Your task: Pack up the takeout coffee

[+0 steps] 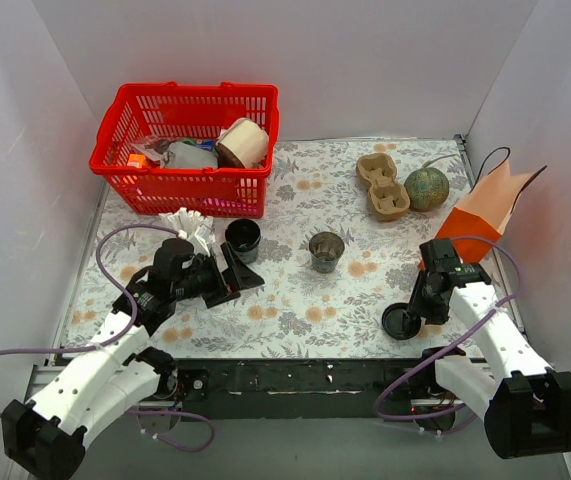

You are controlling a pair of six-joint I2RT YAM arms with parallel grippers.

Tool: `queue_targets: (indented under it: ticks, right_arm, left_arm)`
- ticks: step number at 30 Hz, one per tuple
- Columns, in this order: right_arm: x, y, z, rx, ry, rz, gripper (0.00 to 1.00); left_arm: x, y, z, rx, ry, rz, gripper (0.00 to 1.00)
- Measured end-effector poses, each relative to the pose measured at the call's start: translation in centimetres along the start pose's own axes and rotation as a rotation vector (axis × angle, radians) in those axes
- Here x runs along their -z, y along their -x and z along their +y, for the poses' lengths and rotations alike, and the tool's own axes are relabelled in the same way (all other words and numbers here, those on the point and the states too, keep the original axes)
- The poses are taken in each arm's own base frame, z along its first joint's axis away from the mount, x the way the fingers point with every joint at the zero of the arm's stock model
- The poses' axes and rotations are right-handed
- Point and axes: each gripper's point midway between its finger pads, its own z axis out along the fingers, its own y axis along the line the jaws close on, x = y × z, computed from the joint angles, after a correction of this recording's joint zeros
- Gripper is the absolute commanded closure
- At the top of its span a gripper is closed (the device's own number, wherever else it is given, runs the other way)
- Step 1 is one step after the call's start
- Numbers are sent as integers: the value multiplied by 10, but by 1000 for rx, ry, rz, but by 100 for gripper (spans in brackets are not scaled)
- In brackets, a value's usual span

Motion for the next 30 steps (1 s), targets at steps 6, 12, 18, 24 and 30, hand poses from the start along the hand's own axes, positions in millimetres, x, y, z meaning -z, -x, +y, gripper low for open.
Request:
queue_targets:
  ticks: [6, 12, 18, 24, 30]
  right_arm:
    - [-6, -2, 3, 4, 8, 15, 77]
    - [-9, -1, 6, 8, 21, 22, 95]
    - [-10, -2, 6, 8, 20, 24, 99]
    - [-9, -3, 5, 9, 20, 23, 91]
    - [-6, -3, 8, 16, 40, 19, 84]
  left_arm:
    - [-3, -4, 0, -6, 10, 5, 2]
    - [-4, -4, -2, -7, 10, 1, 2]
    - [-5, -6, -3, -6, 8, 8, 2]
    - [-7, -7, -4, -11, 7, 17, 2]
    - [-10, -9, -3, -12, 13, 27, 2]
